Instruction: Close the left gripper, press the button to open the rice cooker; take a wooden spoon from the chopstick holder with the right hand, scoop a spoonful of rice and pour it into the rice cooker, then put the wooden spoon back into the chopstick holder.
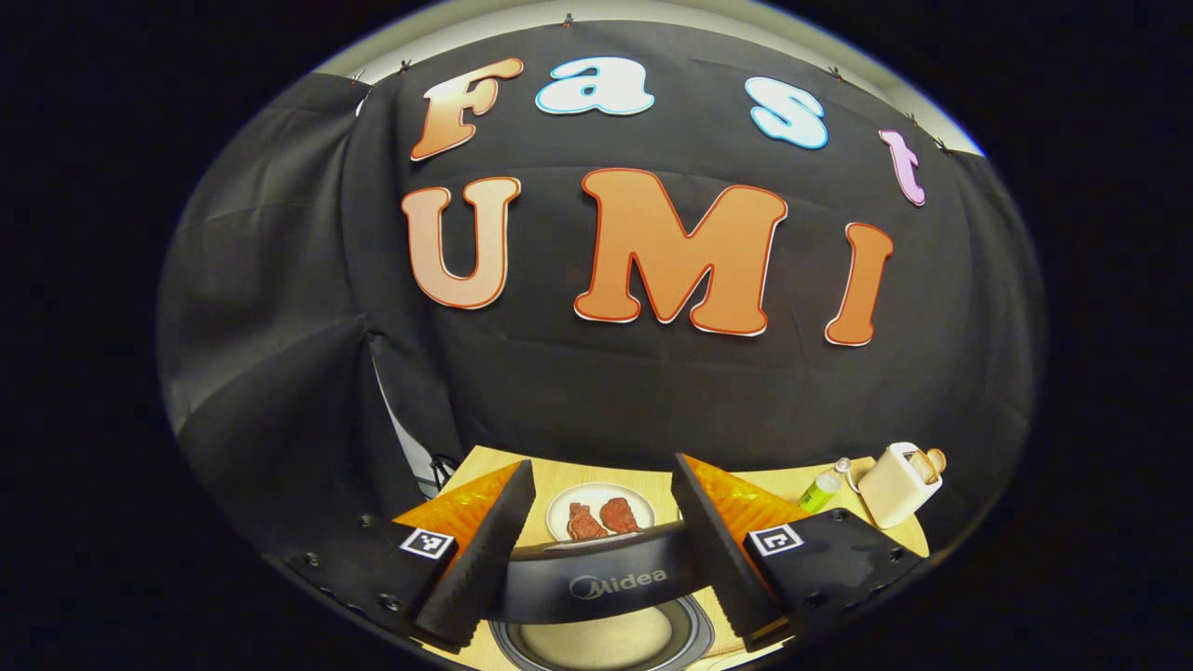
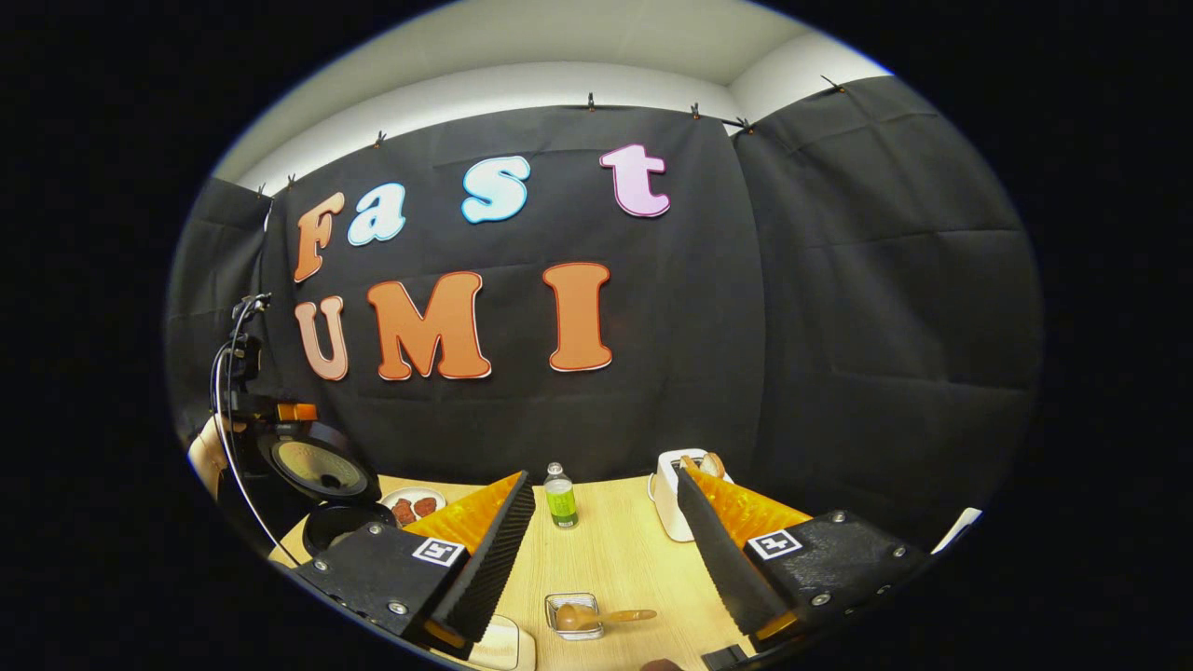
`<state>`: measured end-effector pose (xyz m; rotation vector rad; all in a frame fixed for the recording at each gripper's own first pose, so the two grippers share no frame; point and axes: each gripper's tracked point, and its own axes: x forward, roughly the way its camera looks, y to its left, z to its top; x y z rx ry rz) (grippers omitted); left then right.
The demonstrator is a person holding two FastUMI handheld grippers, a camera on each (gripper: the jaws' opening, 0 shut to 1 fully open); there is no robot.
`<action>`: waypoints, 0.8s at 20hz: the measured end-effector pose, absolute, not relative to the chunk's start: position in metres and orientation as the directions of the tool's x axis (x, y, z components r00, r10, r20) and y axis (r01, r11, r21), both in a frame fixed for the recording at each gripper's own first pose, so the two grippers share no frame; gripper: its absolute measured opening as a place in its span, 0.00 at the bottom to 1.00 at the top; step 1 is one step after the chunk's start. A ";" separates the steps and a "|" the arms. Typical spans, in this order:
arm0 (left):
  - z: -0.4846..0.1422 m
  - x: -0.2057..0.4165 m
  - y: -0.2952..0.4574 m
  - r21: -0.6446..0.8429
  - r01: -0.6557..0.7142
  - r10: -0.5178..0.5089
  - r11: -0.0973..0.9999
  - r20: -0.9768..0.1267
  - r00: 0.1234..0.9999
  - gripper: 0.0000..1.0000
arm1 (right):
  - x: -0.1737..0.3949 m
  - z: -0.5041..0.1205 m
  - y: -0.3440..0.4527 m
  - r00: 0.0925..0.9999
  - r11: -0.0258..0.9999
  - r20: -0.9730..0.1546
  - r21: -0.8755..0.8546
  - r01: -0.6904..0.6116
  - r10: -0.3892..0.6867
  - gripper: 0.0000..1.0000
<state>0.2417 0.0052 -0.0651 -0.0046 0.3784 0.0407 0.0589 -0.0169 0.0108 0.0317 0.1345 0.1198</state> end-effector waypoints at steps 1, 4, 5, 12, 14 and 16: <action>-0.069 0.233 0.002 0.004 -0.031 0.030 1.000 -0.373 0.927 0.99 | 0.057 0.014 -0.018 0.985 0.992 -0.124 0.039 -0.120 0.124 0.95; -0.084 0.203 -0.009 0.014 -0.004 0.009 1.000 -0.377 0.926 0.99 | 0.055 0.015 -0.021 0.985 0.991 -0.114 0.020 -0.131 0.133 0.95; -0.092 0.192 -0.013 0.022 0.006 0.003 1.000 -0.379 0.926 0.99 | 0.052 0.014 -0.022 0.983 0.990 -0.117 0.012 -0.138 0.139 0.95; -0.144 0.138 -0.026 0.012 -0.012 0.016 1.000 -0.396 0.918 0.96 | 0.044 0.008 -0.019 0.977 0.985 -0.124 0.022 -0.171 0.173 0.95; -0.159 0.129 -0.022 -0.016 -0.035 0.026 0.999 -0.392 0.919 1.00 | 0.044 0.005 -0.018 0.974 0.983 -0.130 0.014 -0.185 0.185 0.95; -0.178 0.118 -0.012 0.006 -0.062 0.060 0.998 -0.404 0.913 1.00 | 0.043 0.004 -0.015 0.971 0.980 -0.132 0.004 -0.198 0.197 0.95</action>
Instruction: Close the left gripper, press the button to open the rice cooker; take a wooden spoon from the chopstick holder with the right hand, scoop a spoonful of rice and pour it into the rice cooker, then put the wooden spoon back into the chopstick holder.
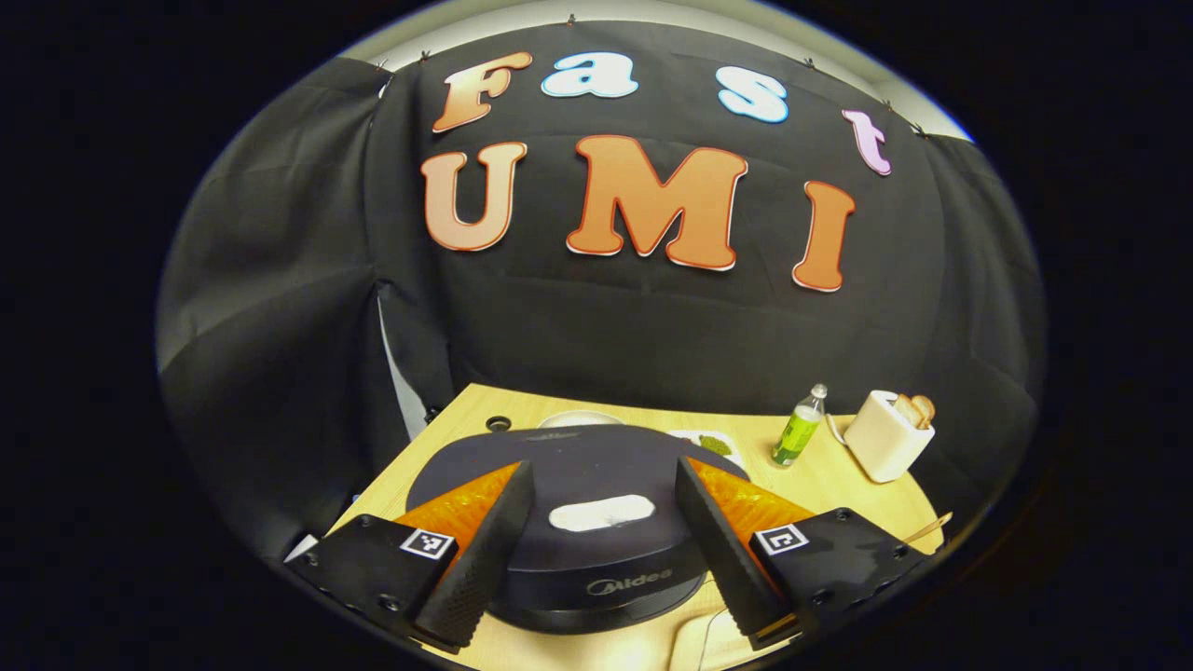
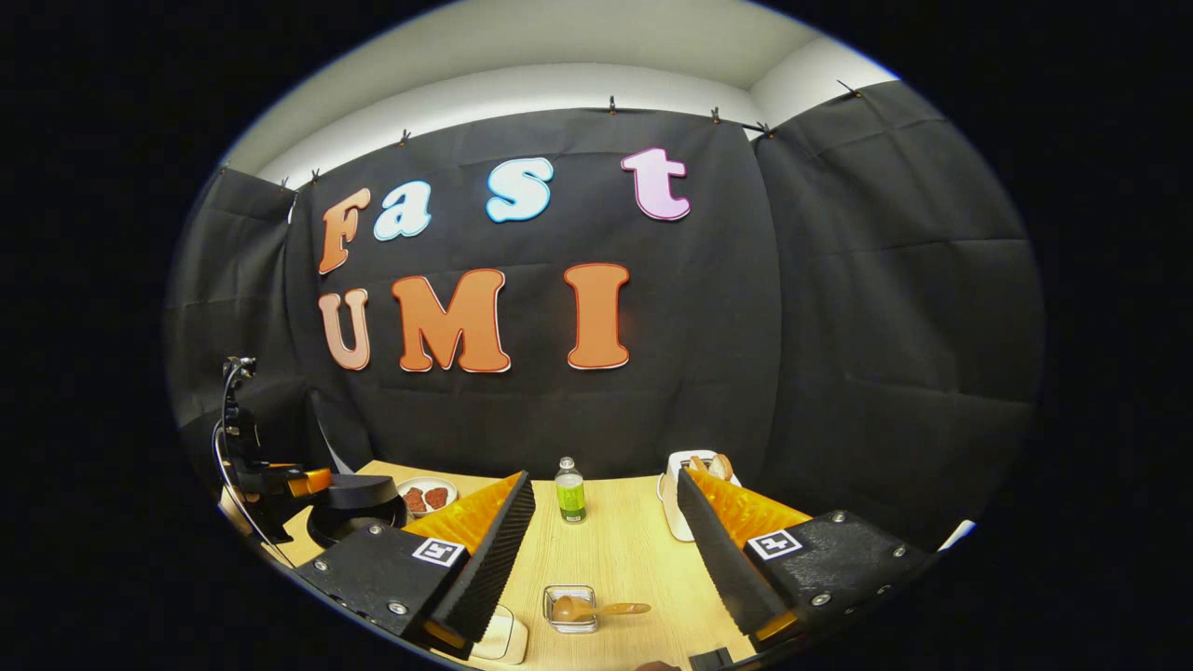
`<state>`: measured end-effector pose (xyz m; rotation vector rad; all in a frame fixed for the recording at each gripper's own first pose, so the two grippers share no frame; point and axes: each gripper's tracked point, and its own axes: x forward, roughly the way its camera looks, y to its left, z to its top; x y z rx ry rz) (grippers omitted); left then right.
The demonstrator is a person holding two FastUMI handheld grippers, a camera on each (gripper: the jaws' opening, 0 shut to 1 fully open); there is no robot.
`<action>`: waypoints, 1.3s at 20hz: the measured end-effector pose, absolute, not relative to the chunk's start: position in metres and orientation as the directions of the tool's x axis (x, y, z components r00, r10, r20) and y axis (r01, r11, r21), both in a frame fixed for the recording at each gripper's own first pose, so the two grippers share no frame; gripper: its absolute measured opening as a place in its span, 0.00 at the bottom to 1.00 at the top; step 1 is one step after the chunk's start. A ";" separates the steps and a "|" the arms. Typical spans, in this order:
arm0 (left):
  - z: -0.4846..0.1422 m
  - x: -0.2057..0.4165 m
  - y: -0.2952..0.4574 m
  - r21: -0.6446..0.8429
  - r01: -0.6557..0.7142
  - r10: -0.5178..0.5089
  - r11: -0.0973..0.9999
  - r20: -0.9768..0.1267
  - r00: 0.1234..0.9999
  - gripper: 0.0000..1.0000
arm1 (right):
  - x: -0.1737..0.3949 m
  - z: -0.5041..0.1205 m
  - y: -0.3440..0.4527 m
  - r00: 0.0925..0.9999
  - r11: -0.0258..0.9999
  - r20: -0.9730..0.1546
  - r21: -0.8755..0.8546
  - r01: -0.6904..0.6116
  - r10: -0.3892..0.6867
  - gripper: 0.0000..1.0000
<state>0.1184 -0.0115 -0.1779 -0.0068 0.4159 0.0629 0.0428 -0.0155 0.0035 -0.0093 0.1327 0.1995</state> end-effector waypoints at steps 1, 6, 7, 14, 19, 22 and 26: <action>-0.188 0.114 -0.012 0.007 -0.068 0.065 0.998 -0.409 0.910 1.00 | 0.043 0.001 -0.015 0.969 0.979 -0.137 0.004 -0.205 0.204 0.95; -0.202 0.106 -0.016 0.059 -0.069 0.085 0.996 -0.361 0.929 1.00 | 0.043 -0.009 -0.013 0.961 0.974 -0.160 0.020 -0.224 0.224 0.95; -0.206 0.104 -0.016 0.056 -0.072 0.087 0.996 -0.361 0.929 0.95 | 0.043 -0.012 -0.011 0.959 0.973 -0.167 0.028 -0.227 0.229 0.95; -0.242 0.099 -0.026 0.100 -0.066 0.102 0.993 -0.412 0.906 0.95 | 0.042 -0.030 -0.013 0.949 0.971 -0.208 0.050 -0.232 0.238 0.95; -0.244 0.097 -0.025 0.087 -0.097 0.123 0.991 -0.384 0.915 1.00 | 0.042 -0.032 -0.012 0.949 0.972 -0.212 0.069 -0.226 0.236 0.95; -0.248 0.092 -0.025 0.082 -0.104 0.128 0.991 -0.384 0.914 1.00 | 0.040 -0.041 -0.011 0.944 0.971 -0.228 0.065 -0.229 0.238 0.95; -0.244 0.098 -0.027 0.109 -0.088 0.123 0.990 -0.369 0.921 0.97 | 0.037 -0.046 -0.010 0.939 0.970 -0.242 0.067 -0.233 0.242 0.95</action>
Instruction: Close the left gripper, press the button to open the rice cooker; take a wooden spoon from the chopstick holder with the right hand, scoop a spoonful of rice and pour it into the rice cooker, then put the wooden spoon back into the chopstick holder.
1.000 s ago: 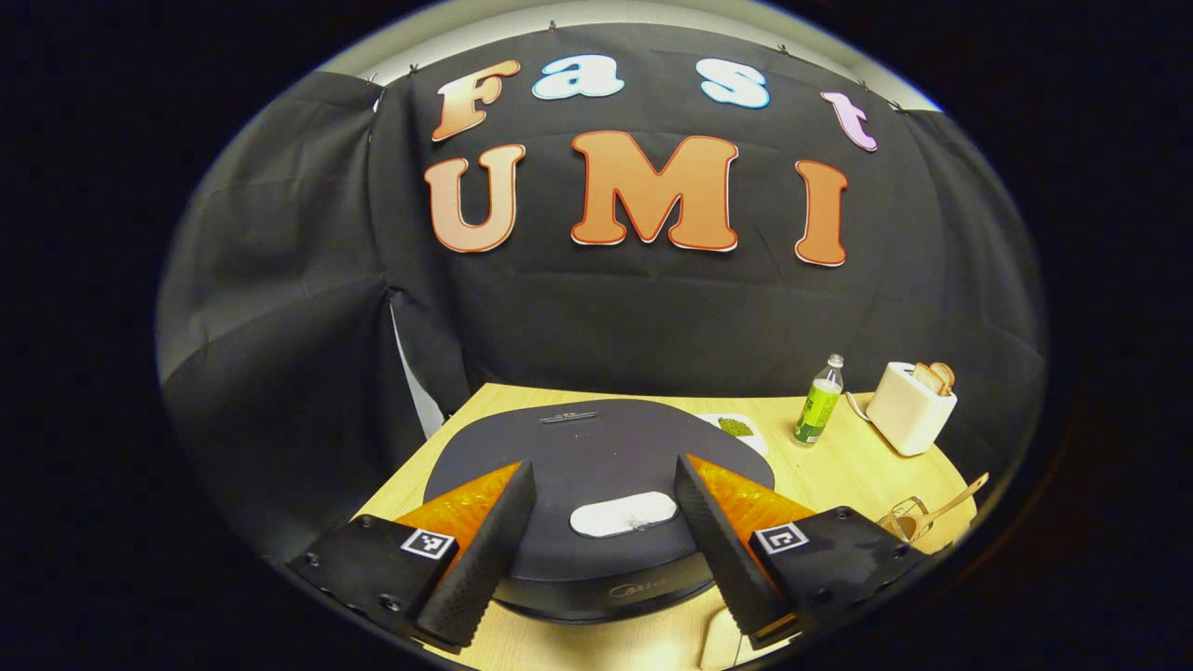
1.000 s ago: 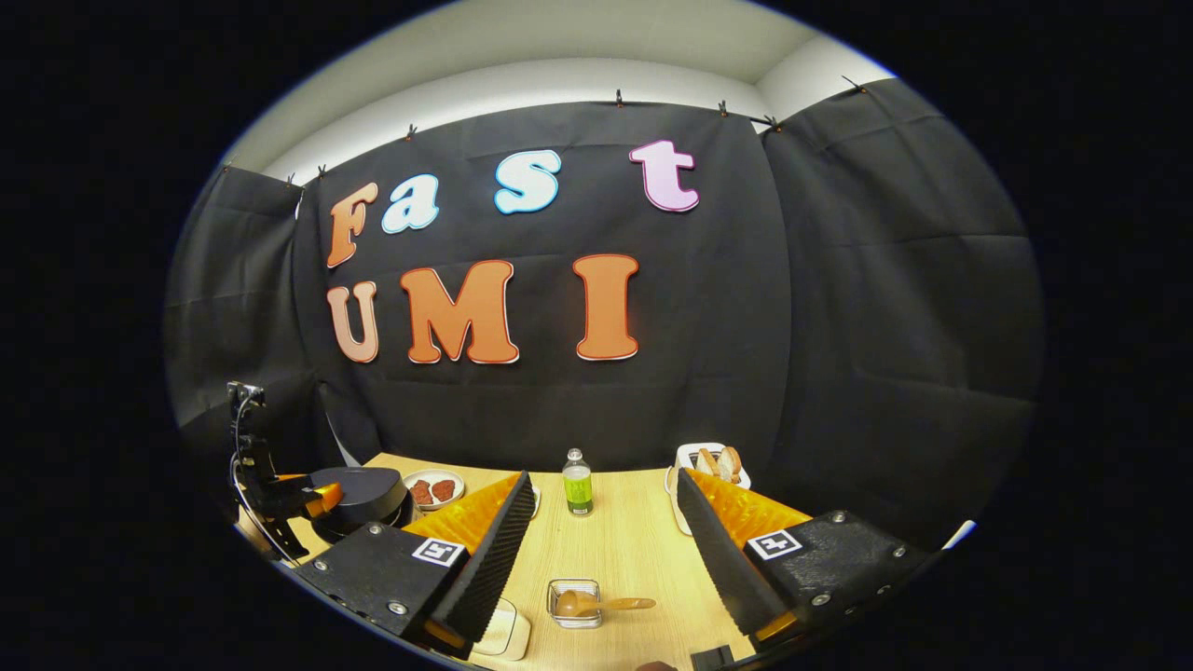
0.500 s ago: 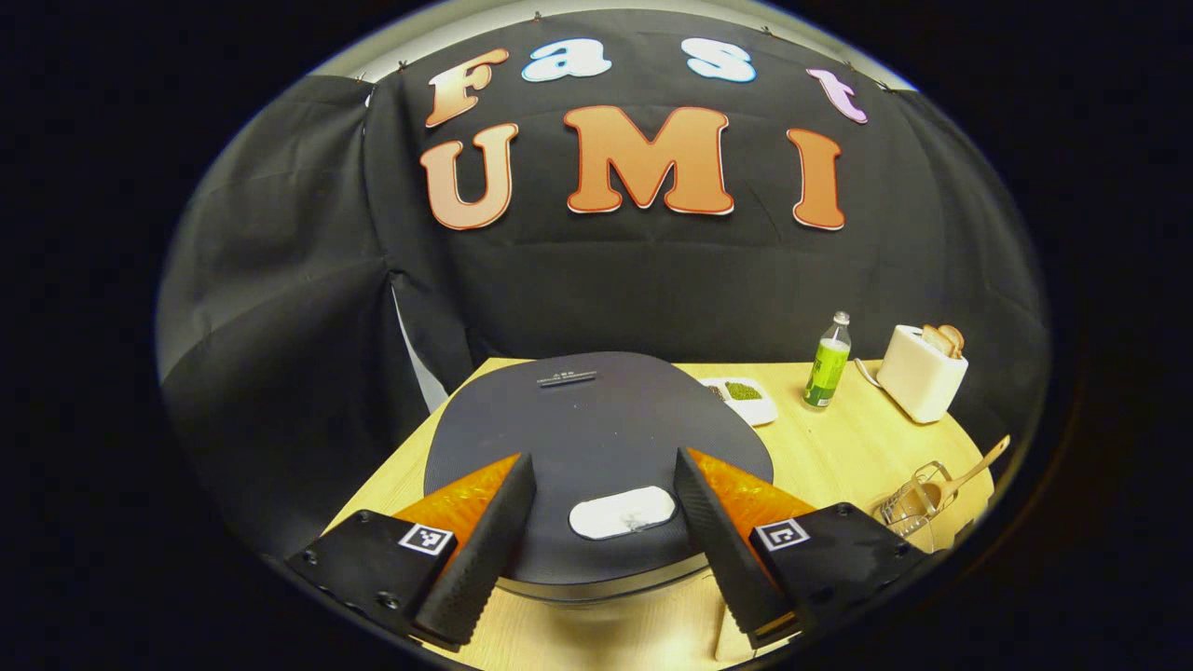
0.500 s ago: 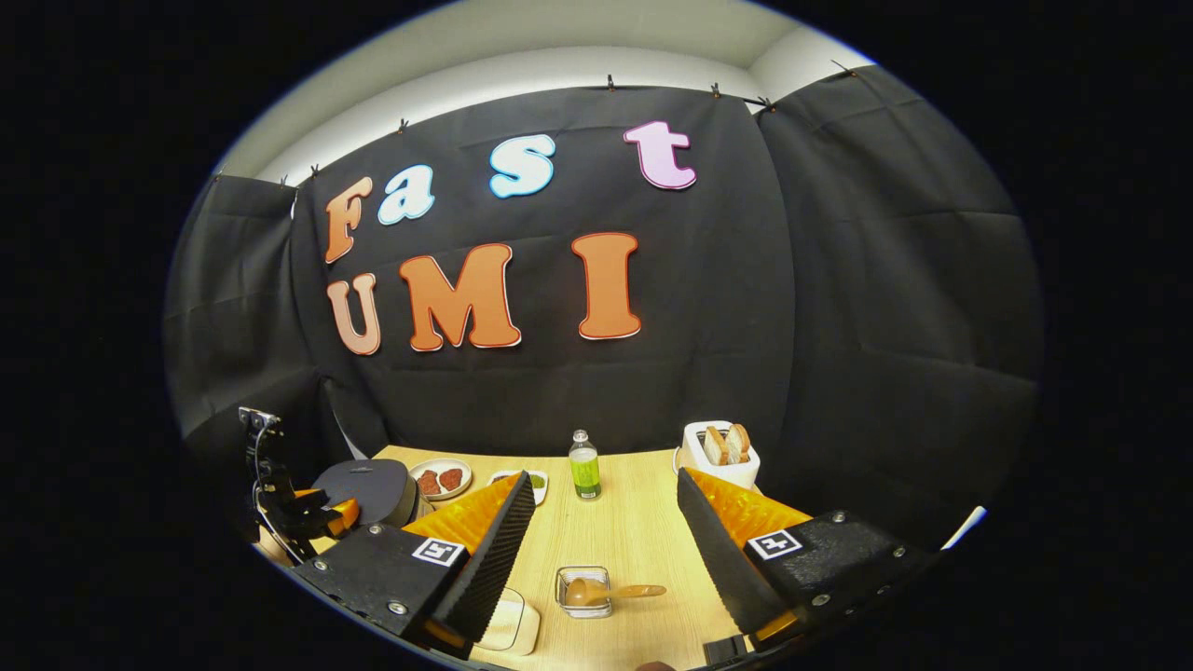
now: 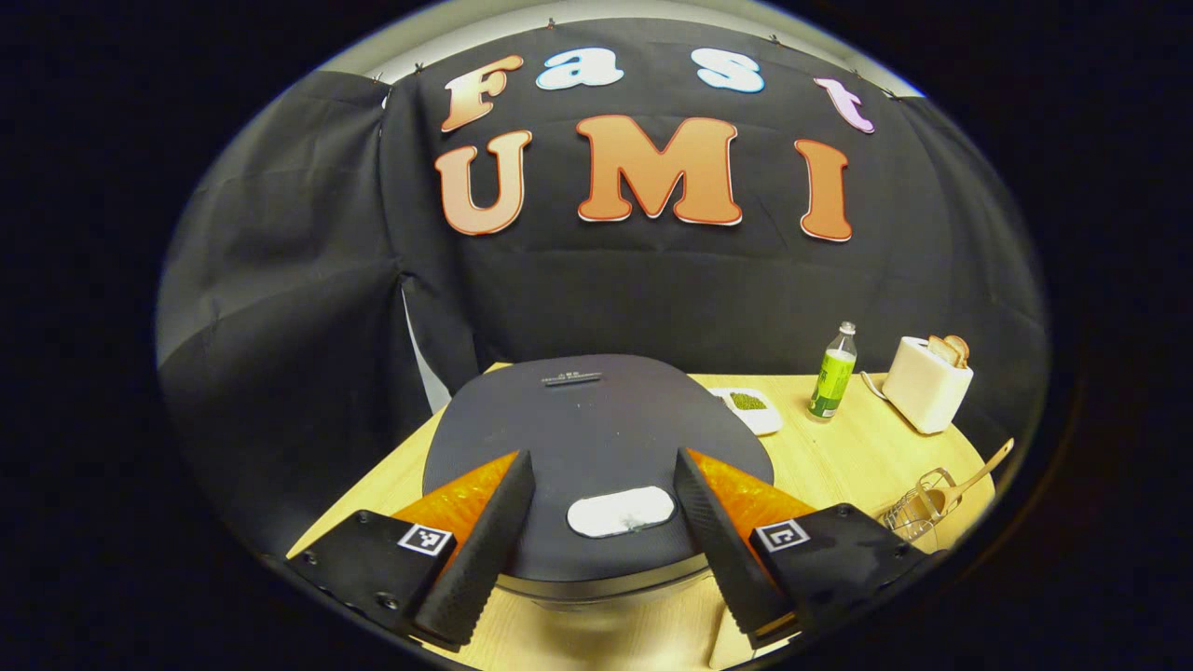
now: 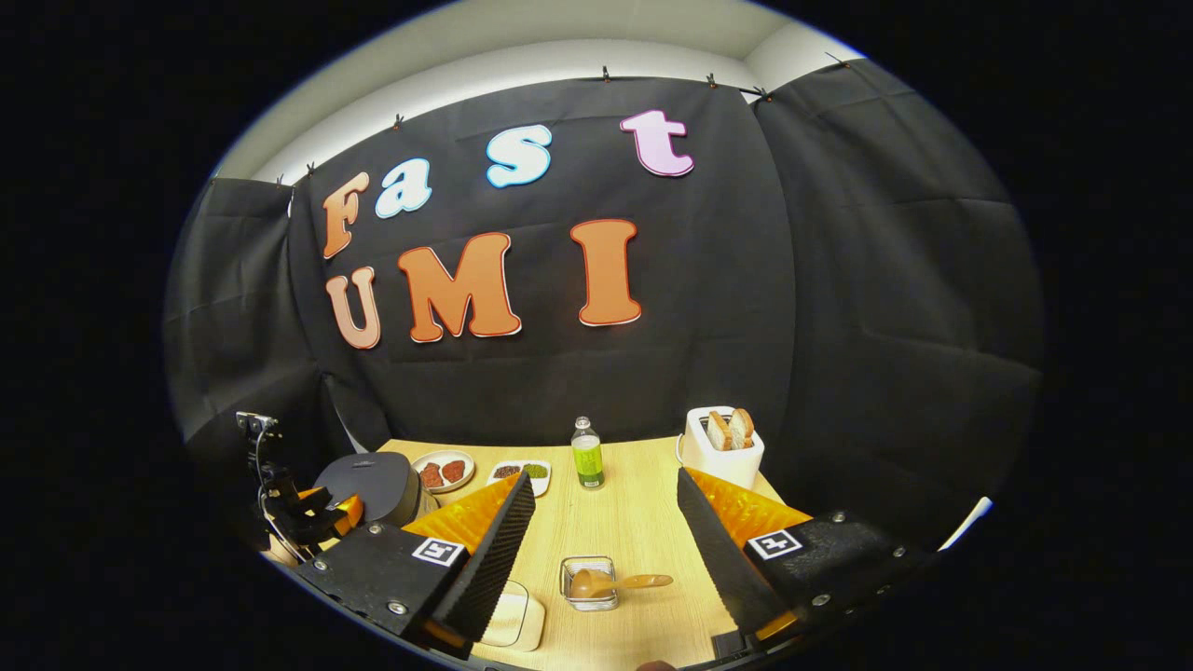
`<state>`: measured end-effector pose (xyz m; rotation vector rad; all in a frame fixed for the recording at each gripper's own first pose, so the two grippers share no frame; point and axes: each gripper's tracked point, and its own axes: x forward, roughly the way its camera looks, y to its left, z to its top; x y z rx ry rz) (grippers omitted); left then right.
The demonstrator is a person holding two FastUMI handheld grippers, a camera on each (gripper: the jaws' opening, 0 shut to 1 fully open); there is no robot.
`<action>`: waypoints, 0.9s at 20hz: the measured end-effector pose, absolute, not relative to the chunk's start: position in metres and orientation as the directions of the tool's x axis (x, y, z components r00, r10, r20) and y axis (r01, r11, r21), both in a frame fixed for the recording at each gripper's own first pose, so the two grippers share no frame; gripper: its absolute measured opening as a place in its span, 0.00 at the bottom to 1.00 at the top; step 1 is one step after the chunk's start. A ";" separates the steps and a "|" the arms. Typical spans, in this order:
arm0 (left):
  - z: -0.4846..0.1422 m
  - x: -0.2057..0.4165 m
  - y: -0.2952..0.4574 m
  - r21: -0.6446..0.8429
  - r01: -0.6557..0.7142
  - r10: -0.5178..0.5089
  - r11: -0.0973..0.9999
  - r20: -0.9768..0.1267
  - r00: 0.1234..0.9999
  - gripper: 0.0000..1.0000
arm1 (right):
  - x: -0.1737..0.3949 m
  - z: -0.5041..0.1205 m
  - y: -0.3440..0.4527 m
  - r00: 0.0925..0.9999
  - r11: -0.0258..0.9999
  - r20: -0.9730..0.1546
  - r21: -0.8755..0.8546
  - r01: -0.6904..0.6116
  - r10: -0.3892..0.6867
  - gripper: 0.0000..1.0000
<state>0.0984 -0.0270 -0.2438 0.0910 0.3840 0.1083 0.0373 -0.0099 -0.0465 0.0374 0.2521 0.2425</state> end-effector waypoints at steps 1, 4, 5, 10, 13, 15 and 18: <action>-0.244 0.094 -0.026 0.123 -0.089 0.130 0.988 -0.392 0.911 0.96 | 0.038 -0.047 -0.012 0.940 0.971 -0.242 0.063 -0.231 0.239 0.95; -0.240 0.087 -0.022 0.105 -0.111 0.147 0.988 -0.457 0.877 0.95 | 0.037 -0.043 -0.016 0.943 0.972 -0.234 0.065 -0.225 0.234 0.95; -0.238 0.087 -0.024 0.078 -0.116 0.139 0.990 -0.468 0.873 1.00 | 0.037 -0.041 -0.017 0.944 0.972 -0.231 0.069 -0.224 0.234 0.95; -0.158 0.089 -0.024 -0.030 -0.125 0.105 0.992 -0.371 0.923 0.95 | 0.042 -0.025 -0.018 0.952 0.972 -0.198 0.067 -0.225 0.234 0.95; -0.090 0.086 -0.023 -0.061 -0.110 0.088 0.992 -0.287 0.954 0.94 | 0.048 -0.009 -0.019 0.959 0.974 -0.168 0.047 -0.223 0.227 0.95; -0.048 0.072 -0.014 -0.047 -0.091 0.078 0.995 -0.229 0.970 0.95 | 0.052 0.003 -0.019 0.963 0.974 -0.146 0.039 -0.224 0.227 0.95; 0.024 0.054 -0.013 0.011 -0.084 0.085 0.996 -0.123 0.989 0.98 | 0.056 0.022 -0.021 0.971 0.976 -0.105 0.027 -0.214 0.216 0.95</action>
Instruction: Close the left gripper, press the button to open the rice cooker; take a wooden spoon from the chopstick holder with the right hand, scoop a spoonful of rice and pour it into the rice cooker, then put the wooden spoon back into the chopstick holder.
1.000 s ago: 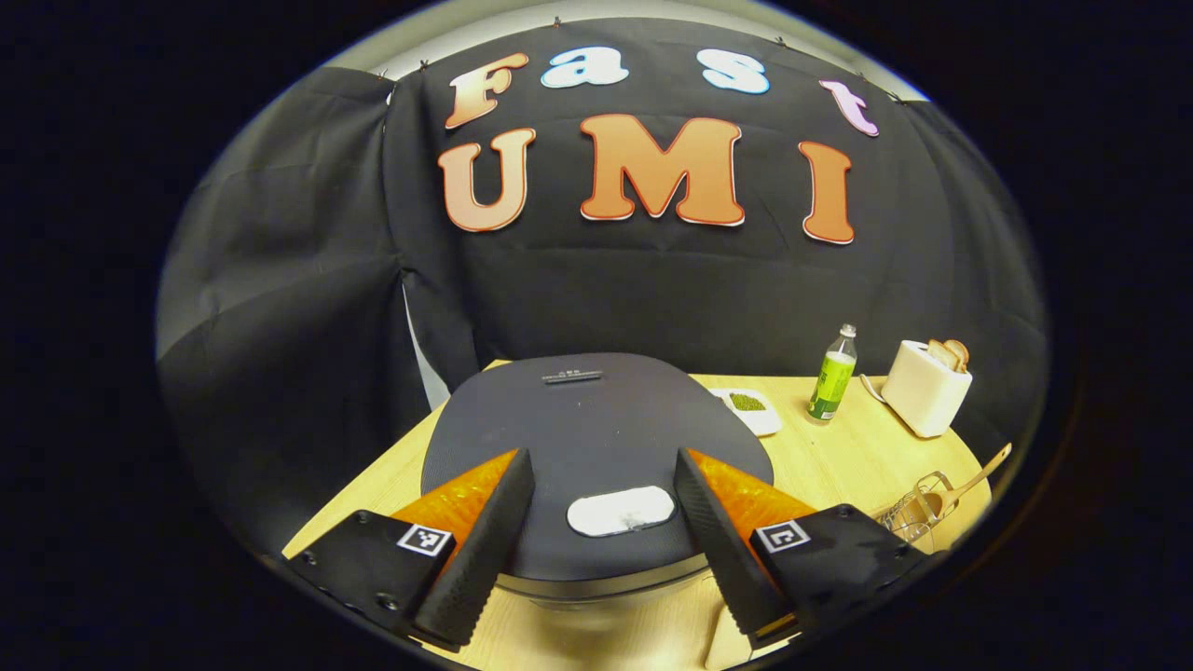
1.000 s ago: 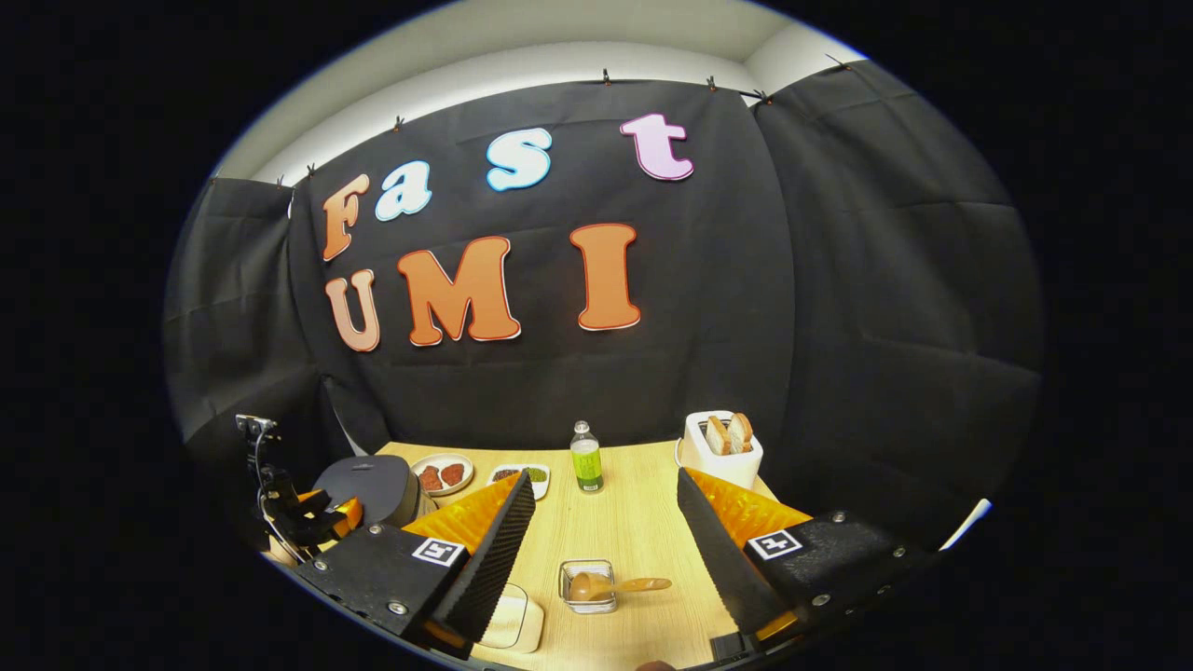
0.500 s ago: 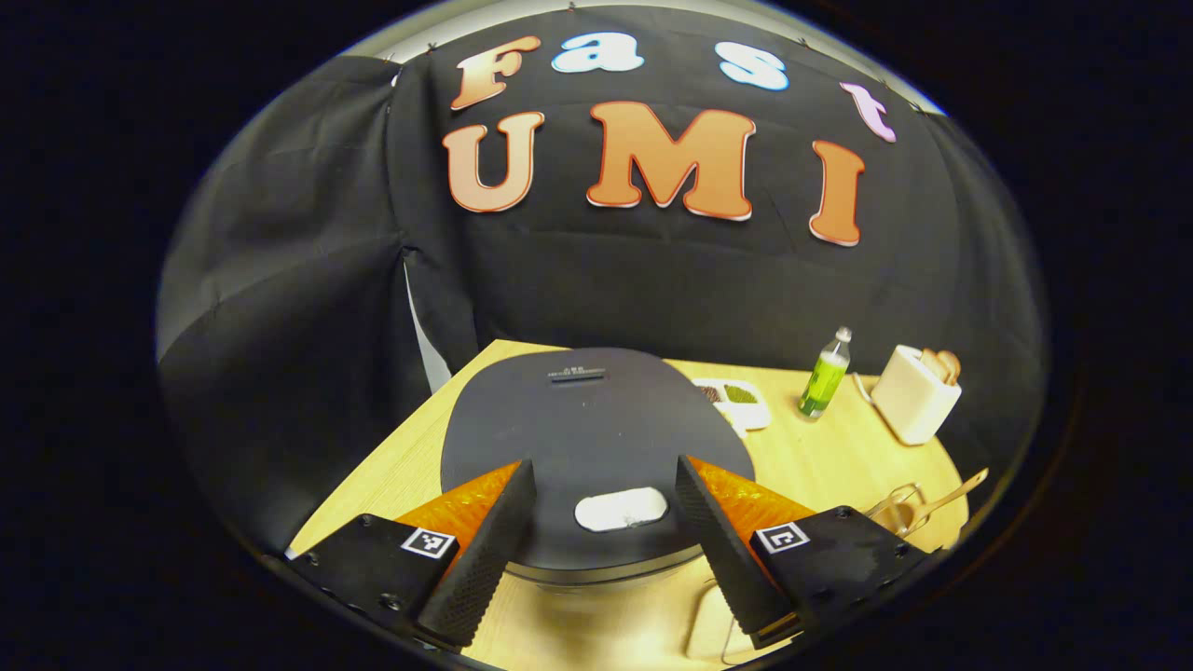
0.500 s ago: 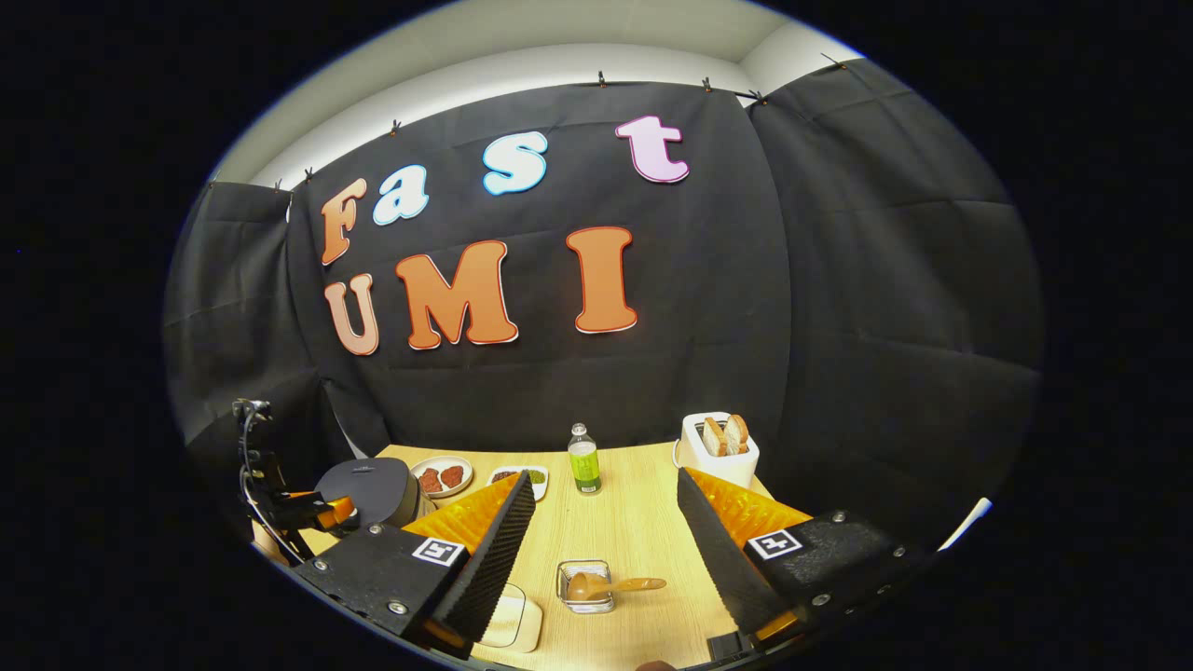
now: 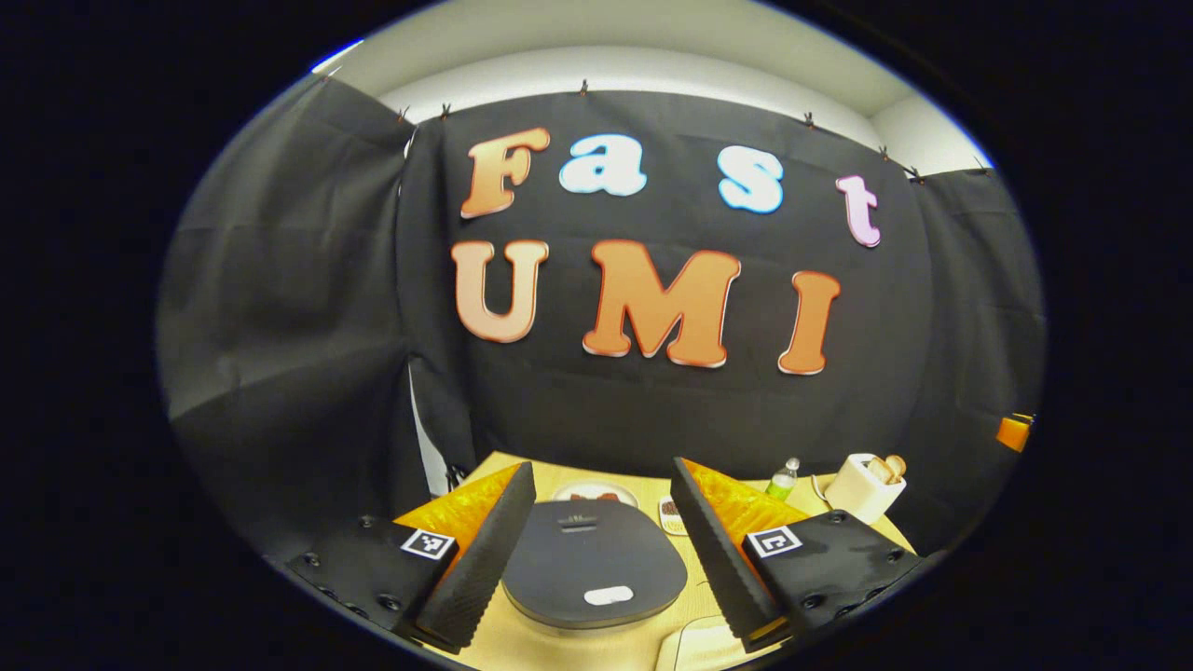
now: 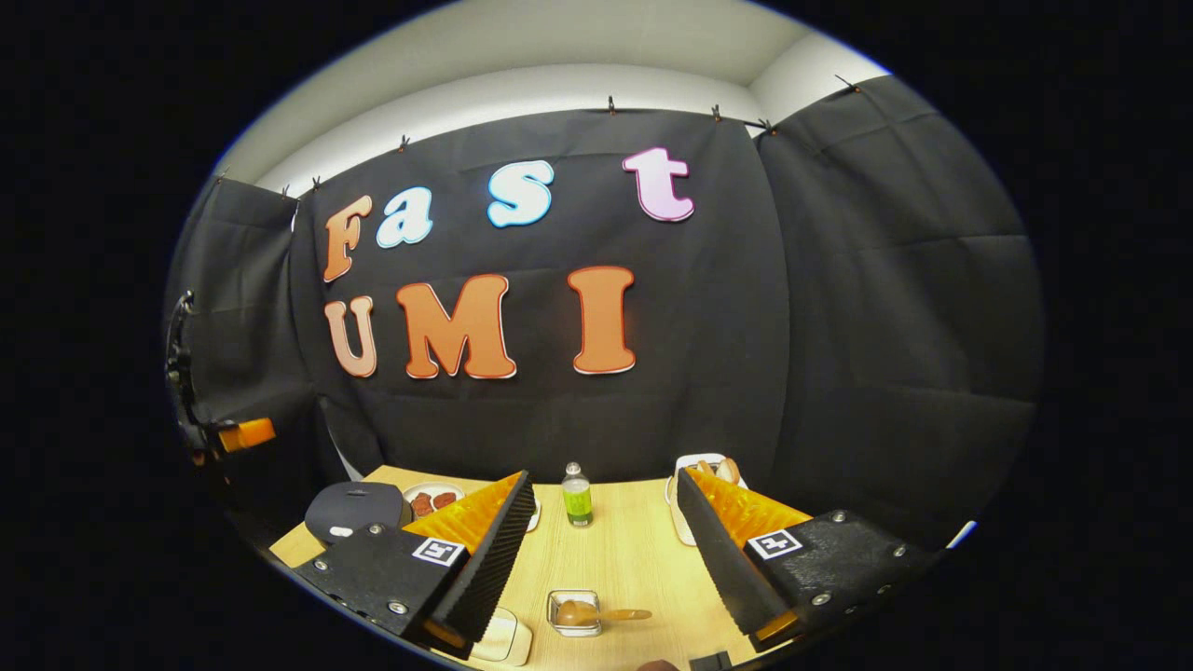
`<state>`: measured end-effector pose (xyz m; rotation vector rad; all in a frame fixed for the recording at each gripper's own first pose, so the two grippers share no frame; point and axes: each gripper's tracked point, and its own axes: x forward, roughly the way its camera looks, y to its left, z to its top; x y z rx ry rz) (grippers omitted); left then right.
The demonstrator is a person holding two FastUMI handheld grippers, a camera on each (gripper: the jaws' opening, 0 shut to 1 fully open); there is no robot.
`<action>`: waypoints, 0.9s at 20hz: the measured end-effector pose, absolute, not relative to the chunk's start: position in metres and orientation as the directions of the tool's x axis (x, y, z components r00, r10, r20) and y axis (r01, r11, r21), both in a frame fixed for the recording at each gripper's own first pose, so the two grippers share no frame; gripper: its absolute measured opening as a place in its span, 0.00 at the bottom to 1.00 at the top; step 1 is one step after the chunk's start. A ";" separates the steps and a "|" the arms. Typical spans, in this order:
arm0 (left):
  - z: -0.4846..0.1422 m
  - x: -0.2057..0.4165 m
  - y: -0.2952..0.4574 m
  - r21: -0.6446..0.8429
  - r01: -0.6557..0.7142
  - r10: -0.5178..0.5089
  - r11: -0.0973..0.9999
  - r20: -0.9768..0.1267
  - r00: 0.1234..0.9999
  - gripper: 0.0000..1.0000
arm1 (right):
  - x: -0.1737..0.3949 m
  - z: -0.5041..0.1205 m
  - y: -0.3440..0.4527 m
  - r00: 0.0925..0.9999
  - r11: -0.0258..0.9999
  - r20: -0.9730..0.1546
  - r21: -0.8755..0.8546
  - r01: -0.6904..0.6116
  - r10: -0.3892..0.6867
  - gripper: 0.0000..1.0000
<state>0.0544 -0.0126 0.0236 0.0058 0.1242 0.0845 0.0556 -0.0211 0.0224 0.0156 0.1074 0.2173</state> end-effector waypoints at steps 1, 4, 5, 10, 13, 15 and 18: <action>0.048 0.047 -0.015 0.029 -0.082 0.084 0.996 -0.077 0.993 0.98 | 0.056 0.028 -0.021 0.973 0.977 -0.092 0.024 -0.212 0.213 0.95; 0.099 0.024 -0.032 0.031 -0.042 0.041 0.999 0.018 0.999 0.98 | 0.054 0.040 -0.022 0.976 0.978 -0.071 0.016 -0.206 0.206 0.95; 0.109 0.016 -0.032 0.037 -0.038 0.037 0.999 0.033 0.999 0.98 | 0.054 0.042 -0.024 0.977 0.979 -0.066 0.012 -0.203 0.203 0.95; 0.115 0.001 -0.027 0.048 -0.055 0.053 0.997 0.032 0.998 0.98 | 0.046 0.048 -0.029 0.981 0.982 -0.050 -0.005 -0.186 0.186 0.95; 0.107 -0.001 -0.019 0.057 -0.072 0.071 0.996 0.019 0.997 0.98 | 0.043 0.045 -0.032 0.982 0.983 -0.054 -0.001 -0.183 0.183 0.95; 0.104 -0.003 -0.018 0.067 -0.081 0.080 0.995 0.012 0.997 0.98 | 0.040 0.044 -0.034 0.982 0.983 -0.056 -0.001 -0.183 0.183 0.95; 0.102 -0.006 -0.024 0.073 -0.073 0.072 0.995 0.013 0.997 0.98 | 0.038 0.044 -0.034 0.980 0.982 -0.055 -0.005 -0.190 0.189 0.95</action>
